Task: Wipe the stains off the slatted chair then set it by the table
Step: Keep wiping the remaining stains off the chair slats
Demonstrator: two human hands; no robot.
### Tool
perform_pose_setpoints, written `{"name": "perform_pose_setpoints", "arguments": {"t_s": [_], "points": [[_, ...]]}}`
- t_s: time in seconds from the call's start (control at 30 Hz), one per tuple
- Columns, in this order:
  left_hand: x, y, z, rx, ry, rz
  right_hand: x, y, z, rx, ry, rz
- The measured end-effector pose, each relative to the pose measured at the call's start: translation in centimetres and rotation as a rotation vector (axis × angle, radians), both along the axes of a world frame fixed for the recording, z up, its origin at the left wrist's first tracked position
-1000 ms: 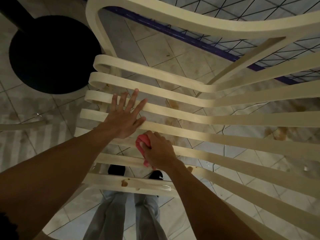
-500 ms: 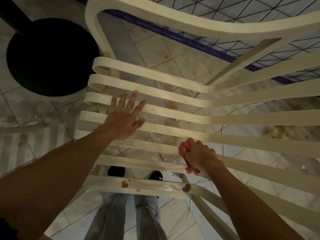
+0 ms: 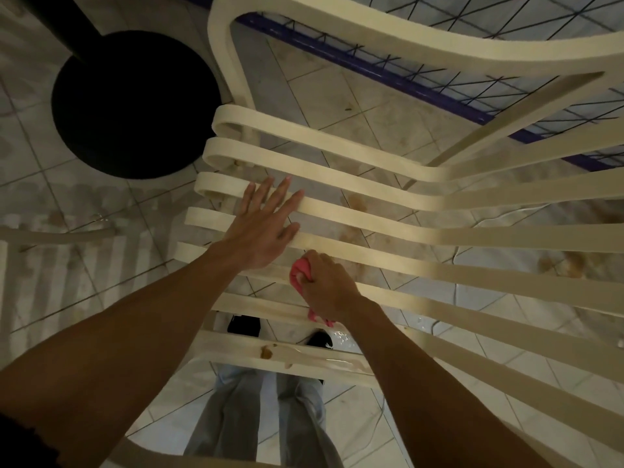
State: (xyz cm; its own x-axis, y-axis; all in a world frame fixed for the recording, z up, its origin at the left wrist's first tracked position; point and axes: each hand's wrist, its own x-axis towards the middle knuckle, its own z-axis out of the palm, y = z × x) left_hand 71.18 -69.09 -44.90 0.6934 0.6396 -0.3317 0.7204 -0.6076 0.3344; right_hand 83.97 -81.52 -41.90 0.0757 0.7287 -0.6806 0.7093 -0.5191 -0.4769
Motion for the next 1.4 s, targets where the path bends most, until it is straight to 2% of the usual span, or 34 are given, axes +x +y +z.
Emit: {"name": "perform_pose_setpoints", "arguments": {"t_s": [0.17,0.27,0.33,0.4,0.47,0.53,0.63,0.77,0.97,1.13,1.33,1.4], "points": [[-3.3,-0.5,0.6,-0.009,-0.293,0.403,-0.2,-0.3,0.4,0.049,0.117,-0.102],[-7.2,-0.9,0.7,-0.119,-0.559,0.796,0.3,-1.2,1.0,0.052,0.277,-0.250],[-9.2,-1.4,1.2,-0.287,-0.575,1.093,0.3,-1.1,1.2,0.076,0.297,-0.312],[-10.6,-1.9,1.4,-0.434,-0.527,1.262,0.2,-0.7,1.1,0.109,0.305,-0.359],[-11.5,-2.4,1.6,-0.539,-0.442,1.270,-0.2,-0.4,0.7,0.109,0.287,-0.317],[-11.9,-2.8,1.5,-0.602,-0.393,1.246,-0.8,0.0,0.2,0.069,0.208,-0.166],[-12.2,-2.9,1.3,-0.621,-0.381,1.233,-1.3,0.7,-0.2,0.057,0.064,-0.003],[-12.0,-3.0,1.6,-0.643,-0.403,1.269,-2.8,1.1,0.0,0.057,0.025,0.074],[-11.6,-3.1,2.6,-0.687,-0.409,1.325,-6.7,4.2,0.5,0.054,0.014,0.092],[-12.0,-2.4,2.4,-0.790,-0.493,1.414,-9.9,6.4,1.0,0.036,0.030,0.006],[-12.5,-2.5,2.2,-0.830,-0.542,1.432,-8.4,3.6,0.9,0.164,0.179,-0.018],[-12.3,-2.4,2.5,-0.836,-0.555,1.426,-6.6,2.5,0.6,0.151,0.162,-0.021]]}}
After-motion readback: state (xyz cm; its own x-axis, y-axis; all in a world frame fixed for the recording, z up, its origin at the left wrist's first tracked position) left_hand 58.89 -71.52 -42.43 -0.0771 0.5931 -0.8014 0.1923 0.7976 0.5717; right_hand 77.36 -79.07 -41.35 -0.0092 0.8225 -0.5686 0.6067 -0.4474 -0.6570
